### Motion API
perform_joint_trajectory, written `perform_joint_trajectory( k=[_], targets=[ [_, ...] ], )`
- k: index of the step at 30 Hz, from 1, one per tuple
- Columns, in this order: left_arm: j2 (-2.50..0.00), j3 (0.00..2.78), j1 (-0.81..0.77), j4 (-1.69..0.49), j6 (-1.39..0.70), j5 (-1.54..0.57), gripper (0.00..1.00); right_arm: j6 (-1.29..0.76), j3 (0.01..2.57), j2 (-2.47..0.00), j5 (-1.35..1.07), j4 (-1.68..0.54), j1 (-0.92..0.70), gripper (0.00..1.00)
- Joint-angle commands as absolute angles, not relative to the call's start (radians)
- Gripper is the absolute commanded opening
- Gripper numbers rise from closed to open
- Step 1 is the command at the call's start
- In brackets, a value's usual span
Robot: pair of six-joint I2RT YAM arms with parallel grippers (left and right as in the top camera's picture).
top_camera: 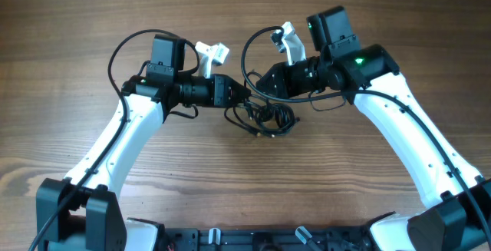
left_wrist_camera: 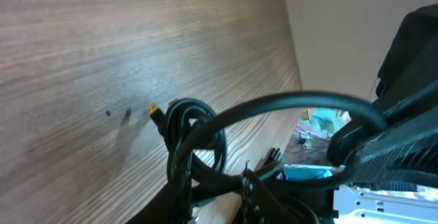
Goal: Untangle cables
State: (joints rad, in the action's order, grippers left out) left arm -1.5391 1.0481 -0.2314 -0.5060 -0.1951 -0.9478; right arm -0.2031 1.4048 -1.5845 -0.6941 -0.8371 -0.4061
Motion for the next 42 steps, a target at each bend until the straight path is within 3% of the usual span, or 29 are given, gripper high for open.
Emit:
perform_joint_trajectory(
  k=[1, 7, 12, 22, 29, 35, 42],
  targets=[
    [-1.538, 1.051, -0.263, -0.55, -0.136, -0.953, 0.26, -0.187, 1.412, -1.58, -0.706, -0.819, -0.406, 0.04],
    [-1.538, 1.051, -0.355, -0.585, -0.114, -0.86, 0.2, -0.318, 1.412, -1.58, -0.599, -0.699, -0.406, 0.04],
    [-1.538, 1.051, -0.337, -0.585, -0.268, -0.746, 0.18, -0.402, 1.415, -1.554, -0.603, -0.546, -0.387, 0.04],
    [-1.538, 1.051, -0.278, -0.45, -0.428, -0.735, 0.16, -0.342, 1.414, -1.543, -0.549, -0.765, -0.388, 0.04],
    [-1.538, 1.051, -0.278, -0.432, -0.451, -0.734, 0.17, -0.34, 1.414, -1.542, -0.638, -0.753, -0.389, 0.04],
    [-1.538, 1.051, -0.274, -0.434, -0.521, -0.682, 0.04, -0.244, 1.415, -1.535, -0.768, -0.724, -0.389, 0.04],
    [-1.538, 1.051, -0.268, -0.434, -0.58, -0.681, 0.04, -0.235, 1.415, -1.479, -0.815, -0.666, -0.389, 0.04]
  ],
)
